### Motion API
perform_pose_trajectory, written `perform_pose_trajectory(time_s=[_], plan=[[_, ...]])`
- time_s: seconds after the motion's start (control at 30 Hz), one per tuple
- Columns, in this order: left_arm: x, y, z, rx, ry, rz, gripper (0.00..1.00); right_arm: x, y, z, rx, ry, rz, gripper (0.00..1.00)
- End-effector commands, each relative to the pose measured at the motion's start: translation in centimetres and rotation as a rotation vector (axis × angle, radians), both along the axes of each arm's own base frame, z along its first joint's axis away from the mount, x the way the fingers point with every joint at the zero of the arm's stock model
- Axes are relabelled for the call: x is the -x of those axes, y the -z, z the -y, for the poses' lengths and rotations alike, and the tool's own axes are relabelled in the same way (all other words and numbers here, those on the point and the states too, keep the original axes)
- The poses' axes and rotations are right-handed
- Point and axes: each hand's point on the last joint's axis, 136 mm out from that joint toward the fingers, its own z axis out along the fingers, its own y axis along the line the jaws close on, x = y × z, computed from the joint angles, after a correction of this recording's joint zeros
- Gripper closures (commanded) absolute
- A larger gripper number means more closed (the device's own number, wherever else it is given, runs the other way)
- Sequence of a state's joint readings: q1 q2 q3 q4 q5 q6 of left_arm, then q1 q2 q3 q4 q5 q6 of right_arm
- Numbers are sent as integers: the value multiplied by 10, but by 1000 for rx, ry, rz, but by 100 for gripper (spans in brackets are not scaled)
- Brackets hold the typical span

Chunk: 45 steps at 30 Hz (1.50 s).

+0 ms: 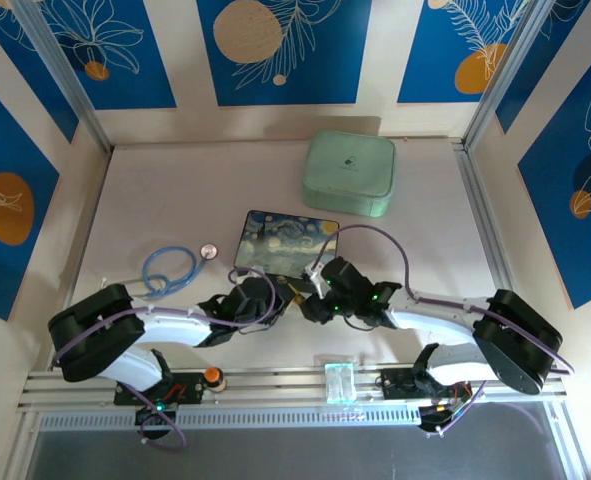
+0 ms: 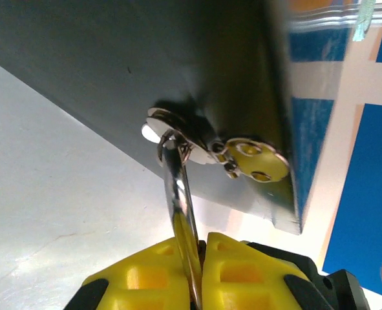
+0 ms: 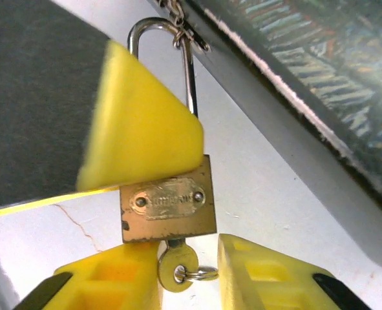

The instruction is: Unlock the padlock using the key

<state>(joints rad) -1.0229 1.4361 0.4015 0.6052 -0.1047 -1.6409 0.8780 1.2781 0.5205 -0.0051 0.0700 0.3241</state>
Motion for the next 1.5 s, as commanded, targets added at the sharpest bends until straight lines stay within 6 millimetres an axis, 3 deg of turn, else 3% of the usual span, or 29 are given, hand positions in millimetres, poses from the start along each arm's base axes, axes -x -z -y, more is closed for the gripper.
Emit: perform_pose_trajectory(time_s=[0.0,0.57,0.8,1.0,1.17,1.47], plan=[[8,3,-5,-18,36,-5,100,-5,-10,1,-64,35,-26,71],[9,8,-8,-43,37,-6,100,-16,-3,17,-104,174,-140,61],[9,13,-12,-81,32,-5,100,-14,-17,12,-187,193,-176,54],[8,16,-15,-126,40,6,100,-19,-15,11,-205,240,-189,51],[12,25,-29,-310,102,29,100,-33,-7,24,-151,369,-181,52],[19,45,-68,-645,258,50,92,-36,0,23,-98,400,-186,52]])
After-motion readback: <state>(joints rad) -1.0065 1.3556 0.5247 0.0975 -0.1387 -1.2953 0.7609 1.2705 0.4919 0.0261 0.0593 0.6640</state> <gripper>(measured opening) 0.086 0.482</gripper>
